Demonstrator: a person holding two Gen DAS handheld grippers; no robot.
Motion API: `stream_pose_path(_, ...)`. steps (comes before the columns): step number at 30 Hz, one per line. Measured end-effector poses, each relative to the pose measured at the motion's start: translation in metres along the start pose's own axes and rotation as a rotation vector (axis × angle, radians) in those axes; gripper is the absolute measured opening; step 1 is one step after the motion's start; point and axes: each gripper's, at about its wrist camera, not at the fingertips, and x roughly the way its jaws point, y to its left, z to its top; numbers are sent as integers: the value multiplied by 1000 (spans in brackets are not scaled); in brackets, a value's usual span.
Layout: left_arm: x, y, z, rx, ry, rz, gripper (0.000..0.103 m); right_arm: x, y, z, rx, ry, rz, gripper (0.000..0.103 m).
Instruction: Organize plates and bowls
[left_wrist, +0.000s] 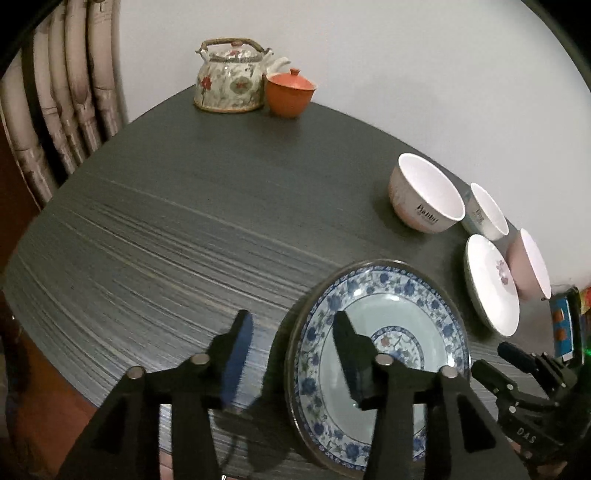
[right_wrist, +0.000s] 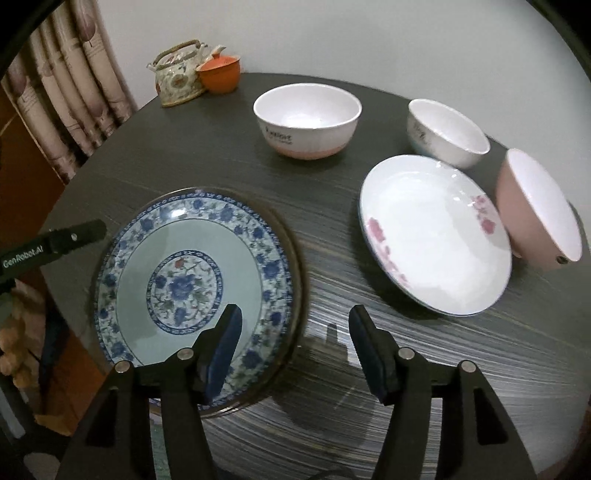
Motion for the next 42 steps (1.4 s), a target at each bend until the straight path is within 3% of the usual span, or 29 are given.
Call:
stream_pose_path(6, 1, 3, 1, 0, -6, 62, 54, -10, -6, -7, 19, -62, -43, 64)
stream_pose_path(11, -4, 3, 2, 7, -45, 111, 62, -13, -15, -12, 49, -68, -25, 64)
stream_pose_path(22, -12, -12, -6, 67, -75, 211, 63, -19, -40, -27, 122, -79, -11, 64)
stream_pose_path(30, -21, -35, -19, 60, -53, 189, 63, -21, -66, -33, 206, -86, 2, 65)
stream_pose_path(34, -19, -60, -24, 94, -37, 154, 63, -20, -78, -38, 259, -80, 41, 66)
stream_pose_path(42, -5, -124, -21, 200, -4, 61, 63, -23, -93, -43, 293, -95, 23, 65)
